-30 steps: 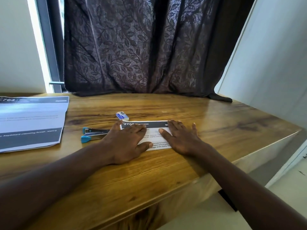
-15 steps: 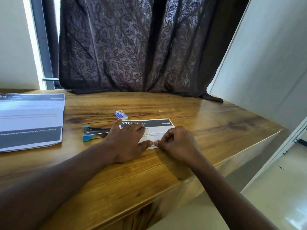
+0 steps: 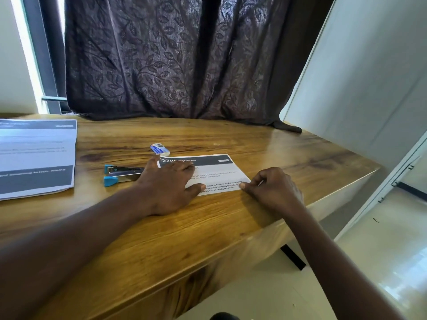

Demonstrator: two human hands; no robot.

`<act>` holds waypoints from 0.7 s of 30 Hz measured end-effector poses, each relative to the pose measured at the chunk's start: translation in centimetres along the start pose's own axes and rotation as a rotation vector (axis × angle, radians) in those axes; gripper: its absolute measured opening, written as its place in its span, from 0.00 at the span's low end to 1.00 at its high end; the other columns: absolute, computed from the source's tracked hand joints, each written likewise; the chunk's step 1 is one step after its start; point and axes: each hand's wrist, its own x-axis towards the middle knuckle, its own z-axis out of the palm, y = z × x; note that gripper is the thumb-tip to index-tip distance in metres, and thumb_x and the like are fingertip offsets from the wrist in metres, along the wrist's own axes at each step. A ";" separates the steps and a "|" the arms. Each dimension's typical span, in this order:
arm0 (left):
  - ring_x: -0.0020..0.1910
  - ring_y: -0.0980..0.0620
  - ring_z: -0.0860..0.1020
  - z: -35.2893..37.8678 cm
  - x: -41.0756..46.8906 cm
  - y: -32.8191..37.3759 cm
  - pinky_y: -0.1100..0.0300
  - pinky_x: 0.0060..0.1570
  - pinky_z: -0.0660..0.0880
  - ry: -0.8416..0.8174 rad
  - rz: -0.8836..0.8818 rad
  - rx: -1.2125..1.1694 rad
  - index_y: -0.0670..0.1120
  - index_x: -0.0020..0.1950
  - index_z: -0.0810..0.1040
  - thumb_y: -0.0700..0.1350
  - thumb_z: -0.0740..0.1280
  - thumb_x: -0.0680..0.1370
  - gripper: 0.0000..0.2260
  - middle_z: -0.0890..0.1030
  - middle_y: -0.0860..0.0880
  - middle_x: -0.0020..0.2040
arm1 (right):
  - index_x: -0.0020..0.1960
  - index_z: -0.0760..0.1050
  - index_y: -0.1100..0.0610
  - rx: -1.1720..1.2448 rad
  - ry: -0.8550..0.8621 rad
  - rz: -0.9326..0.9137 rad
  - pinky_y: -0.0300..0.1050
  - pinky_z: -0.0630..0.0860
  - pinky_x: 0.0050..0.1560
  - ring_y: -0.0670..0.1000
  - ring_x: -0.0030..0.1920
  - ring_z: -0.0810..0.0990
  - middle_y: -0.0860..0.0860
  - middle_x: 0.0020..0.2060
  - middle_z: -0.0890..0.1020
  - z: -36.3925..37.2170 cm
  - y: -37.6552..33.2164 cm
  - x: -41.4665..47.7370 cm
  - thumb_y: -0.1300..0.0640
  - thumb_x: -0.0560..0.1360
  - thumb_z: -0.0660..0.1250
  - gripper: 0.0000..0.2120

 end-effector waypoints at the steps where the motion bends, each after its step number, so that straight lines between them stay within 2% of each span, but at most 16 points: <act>1: 0.82 0.53 0.53 0.0 0.0 0.0 0.38 0.80 0.43 -0.001 -0.001 0.001 0.53 0.84 0.51 0.66 0.45 0.83 0.32 0.52 0.55 0.84 | 0.41 0.80 0.47 0.000 0.008 0.023 0.46 0.71 0.45 0.49 0.47 0.80 0.41 0.41 0.81 -0.1 0.3 0.4 0.33 0.67 0.74 0.18; 4: 0.82 0.53 0.53 0.1 0.1 0.0 0.39 0.79 0.44 0.002 0.001 0.001 0.53 0.84 0.50 0.67 0.45 0.83 0.32 0.52 0.55 0.84 | 0.41 0.80 0.47 -0.005 0.057 0.103 0.48 0.70 0.47 0.50 0.49 0.79 0.43 0.43 0.82 -0.7 1.8 1.3 0.36 0.69 0.75 0.15; 7: 0.82 0.52 0.53 0.1 0.1 0.0 0.38 0.79 0.44 -0.002 0.000 0.006 0.53 0.84 0.50 0.67 0.45 0.82 0.33 0.52 0.55 0.84 | 0.39 0.79 0.48 -0.037 0.093 0.108 0.49 0.72 0.46 0.51 0.47 0.79 0.44 0.42 0.82 -1.1 2.5 1.6 0.39 0.70 0.76 0.13; 10: 0.82 0.52 0.53 0.2 0.2 0.0 0.38 0.79 0.44 0.004 -0.001 0.003 0.53 0.84 0.50 0.67 0.46 0.83 0.33 0.52 0.55 0.84 | 0.37 0.78 0.50 0.048 0.130 0.011 0.47 0.77 0.45 0.50 0.44 0.82 0.44 0.36 0.82 -0.6 1.0 2.1 0.41 0.70 0.75 0.14; 13: 0.82 0.52 0.54 0.1 0.2 0.0 0.38 0.79 0.44 0.012 -0.006 -0.007 0.53 0.84 0.52 0.67 0.47 0.83 0.33 0.53 0.54 0.84 | 0.37 0.77 0.50 0.170 0.103 -0.166 0.43 0.72 0.40 0.47 0.40 0.80 0.44 0.34 0.81 1.1 -2.6 1.9 0.41 0.73 0.72 0.15; 16: 0.82 0.51 0.56 0.0 0.2 0.1 0.38 0.80 0.43 0.018 -0.018 -0.013 0.53 0.83 0.54 0.68 0.48 0.82 0.33 0.55 0.54 0.84 | 0.47 0.79 0.47 0.151 -0.015 -0.310 0.43 0.73 0.40 0.46 0.42 0.81 0.43 0.40 0.82 3.1 -5.7 1.3 0.38 0.75 0.69 0.13; 19: 0.81 0.51 0.58 0.1 0.2 0.5 0.36 0.79 0.43 0.055 -0.040 -0.041 0.53 0.82 0.58 0.71 0.48 0.79 0.36 0.59 0.54 0.83 | 0.64 0.79 0.44 -0.032 -0.057 -0.350 0.45 0.69 0.47 0.51 0.56 0.80 0.47 0.55 0.84 4.5 -7.1 1.4 0.34 0.77 0.64 0.20; 21: 0.81 0.50 0.59 0.1 0.4 0.8 0.34 0.78 0.42 0.059 -0.057 -0.053 0.53 0.81 0.59 0.72 0.48 0.79 0.36 0.61 0.53 0.82 | 0.68 0.77 0.43 -0.074 -0.035 -0.346 0.45 0.66 0.49 0.53 0.60 0.79 0.49 0.60 0.82 4.7 -7.3 1.6 0.34 0.79 0.62 0.22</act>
